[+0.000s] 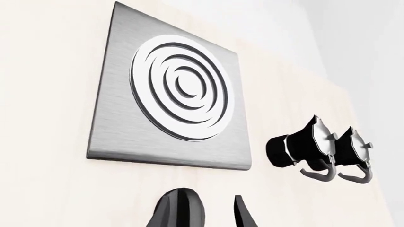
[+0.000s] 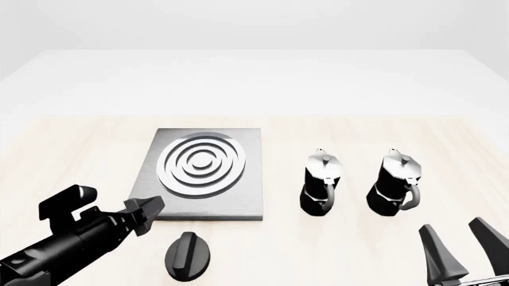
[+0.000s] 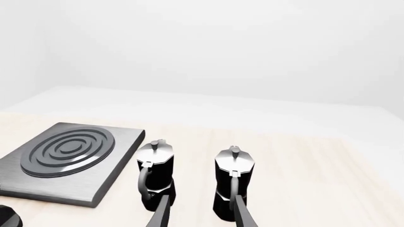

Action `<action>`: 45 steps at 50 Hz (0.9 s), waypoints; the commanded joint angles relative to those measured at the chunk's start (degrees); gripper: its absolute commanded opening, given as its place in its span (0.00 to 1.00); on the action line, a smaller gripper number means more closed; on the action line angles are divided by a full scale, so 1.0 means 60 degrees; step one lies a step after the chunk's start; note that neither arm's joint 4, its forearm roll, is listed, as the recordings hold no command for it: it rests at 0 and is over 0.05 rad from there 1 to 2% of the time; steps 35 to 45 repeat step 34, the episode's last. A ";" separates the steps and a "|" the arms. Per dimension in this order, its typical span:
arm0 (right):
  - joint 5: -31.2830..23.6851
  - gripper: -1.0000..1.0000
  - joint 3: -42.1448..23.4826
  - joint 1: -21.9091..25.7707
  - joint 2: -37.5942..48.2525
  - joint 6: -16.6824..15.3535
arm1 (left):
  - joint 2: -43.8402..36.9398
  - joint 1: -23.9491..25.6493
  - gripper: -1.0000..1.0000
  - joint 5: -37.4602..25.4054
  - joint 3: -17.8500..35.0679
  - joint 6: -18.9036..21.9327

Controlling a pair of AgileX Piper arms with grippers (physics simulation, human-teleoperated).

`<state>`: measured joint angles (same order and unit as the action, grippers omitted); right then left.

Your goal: Turn off the stove.

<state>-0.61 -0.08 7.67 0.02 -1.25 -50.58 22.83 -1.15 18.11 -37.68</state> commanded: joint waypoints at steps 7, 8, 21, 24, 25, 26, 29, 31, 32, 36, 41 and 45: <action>0.0030 1.00 0.0000 0.0097 0.0000 -0.0021 | 0.2317 -0.0676 1.00 -0.1744 -0.0187 -0.0147; 0.0031 1.00 0.0000 0.0097 0.0000 -0.0033 | 0.2461 -0.0680 1.00 -0.1858 -0.0190 -0.0153; 0.0040 1.00 -0.0003 0.0212 -0.0001 -0.0018 | 0.4302 -0.0773 1.00 -0.3162 -0.0120 -0.0532; 0.0033 1.00 0.0000 0.0239 -0.0001 -0.0018 | 0.4539 -0.0847 1.00 -0.3345 -0.0092 -0.0558; 0.0033 1.00 0.0000 0.0249 -0.0001 -0.0023 | 0.4592 -0.0885 1.00 -0.3392 -0.0066 -0.0540; 0.0031 1.00 0.0001 0.0257 -0.0001 -0.0021 | 0.4660 -0.0904 1.00 -0.3443 -0.0043 -0.0550; 0.0033 1.00 0.0001 0.0265 -0.0001 -0.0021 | 0.4769 -0.0981 1.00 -0.3564 0.0022 -0.0578; 0.0036 1.00 0.0001 0.0254 -0.0001 -0.0014 | 0.4874 -0.1015 1.00 -0.3696 0.0085 -0.0607; 0.0036 1.00 0.0001 0.0249 -0.0001 -0.0017 | 0.4883 -0.1031 1.00 -0.3713 0.0098 -0.0603; 0.0039 1.00 0.0001 0.0239 -0.0001 -0.0003 | 0.4983 -0.1121 1.00 -0.3898 0.0170 -0.0558; 0.0039 1.00 0.0001 0.0239 -0.0001 -0.0003 | 0.4983 -0.1121 1.00 -0.3898 0.0170 -0.0558; 0.0039 1.00 0.0001 0.0239 -0.0001 -0.0003 | 0.4983 -0.1121 1.00 -0.3898 0.0170 -0.0558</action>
